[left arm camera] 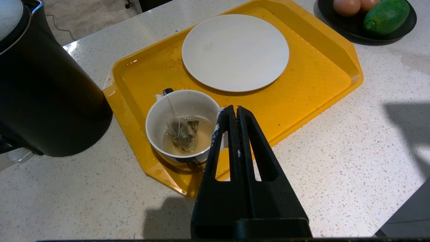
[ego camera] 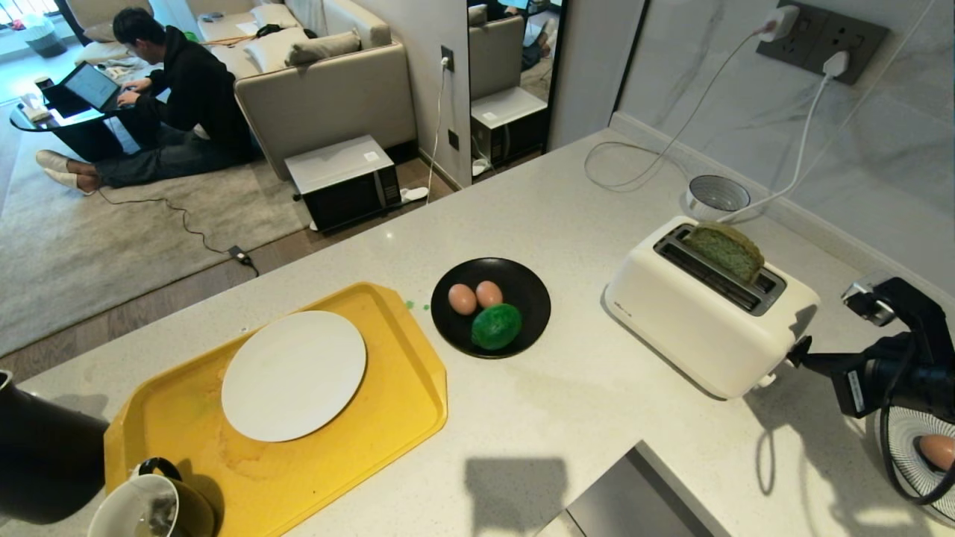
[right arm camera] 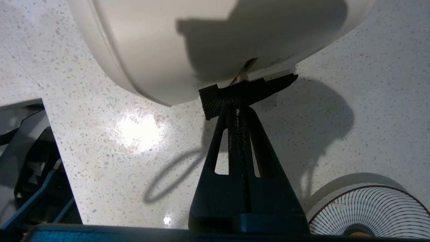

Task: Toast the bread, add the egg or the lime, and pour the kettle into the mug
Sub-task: Use a bread toaster

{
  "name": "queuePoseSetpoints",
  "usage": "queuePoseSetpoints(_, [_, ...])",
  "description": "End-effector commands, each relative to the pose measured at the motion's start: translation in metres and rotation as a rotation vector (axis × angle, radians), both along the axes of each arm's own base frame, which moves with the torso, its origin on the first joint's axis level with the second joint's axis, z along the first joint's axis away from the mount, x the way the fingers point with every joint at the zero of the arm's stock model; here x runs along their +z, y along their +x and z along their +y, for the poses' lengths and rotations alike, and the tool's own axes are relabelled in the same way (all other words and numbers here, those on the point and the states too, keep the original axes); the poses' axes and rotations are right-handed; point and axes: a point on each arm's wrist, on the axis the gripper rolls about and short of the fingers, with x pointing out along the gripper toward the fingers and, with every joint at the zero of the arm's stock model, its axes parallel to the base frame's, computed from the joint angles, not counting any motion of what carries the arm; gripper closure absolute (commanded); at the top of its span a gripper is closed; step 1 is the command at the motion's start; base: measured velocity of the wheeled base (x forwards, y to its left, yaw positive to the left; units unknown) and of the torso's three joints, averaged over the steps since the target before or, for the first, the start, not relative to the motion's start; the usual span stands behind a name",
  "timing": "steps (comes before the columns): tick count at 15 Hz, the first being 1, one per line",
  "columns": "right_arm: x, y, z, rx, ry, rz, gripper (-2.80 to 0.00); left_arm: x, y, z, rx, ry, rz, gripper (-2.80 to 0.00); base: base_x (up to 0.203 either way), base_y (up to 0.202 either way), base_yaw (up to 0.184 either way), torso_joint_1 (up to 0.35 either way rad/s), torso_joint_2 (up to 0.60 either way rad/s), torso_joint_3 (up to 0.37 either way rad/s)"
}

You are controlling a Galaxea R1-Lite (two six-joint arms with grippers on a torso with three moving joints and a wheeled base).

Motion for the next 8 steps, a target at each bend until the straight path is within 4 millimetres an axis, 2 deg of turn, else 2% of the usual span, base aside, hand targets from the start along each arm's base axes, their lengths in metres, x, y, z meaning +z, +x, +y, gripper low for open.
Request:
queuePoseSetpoints(1, [0.009, -0.007, 0.001, 0.001, -0.008, -0.038, 0.00, 0.000, 0.000, 0.000, 0.001, 0.000, 0.000, 0.00, 0.000, 0.000, 0.000, 0.000, 0.00, 0.000])
queuePoseSetpoints(5, [0.026, -0.022, 0.002, -0.009, -0.023, -0.107, 0.00, 0.000, 0.000, 0.000, 0.001, 0.000, 0.000, 0.00, 0.000, 0.000, 0.000, 0.000, 0.00, 0.000])
queuePoseSetpoints(8, [0.029, -0.031, -0.001, -0.030, -0.027, -0.124, 0.00, 0.000, 0.000, 0.000, 0.001, 0.000, 0.000, 0.00, 0.000, 0.000, 0.000, 0.000, 0.00, 0.000])
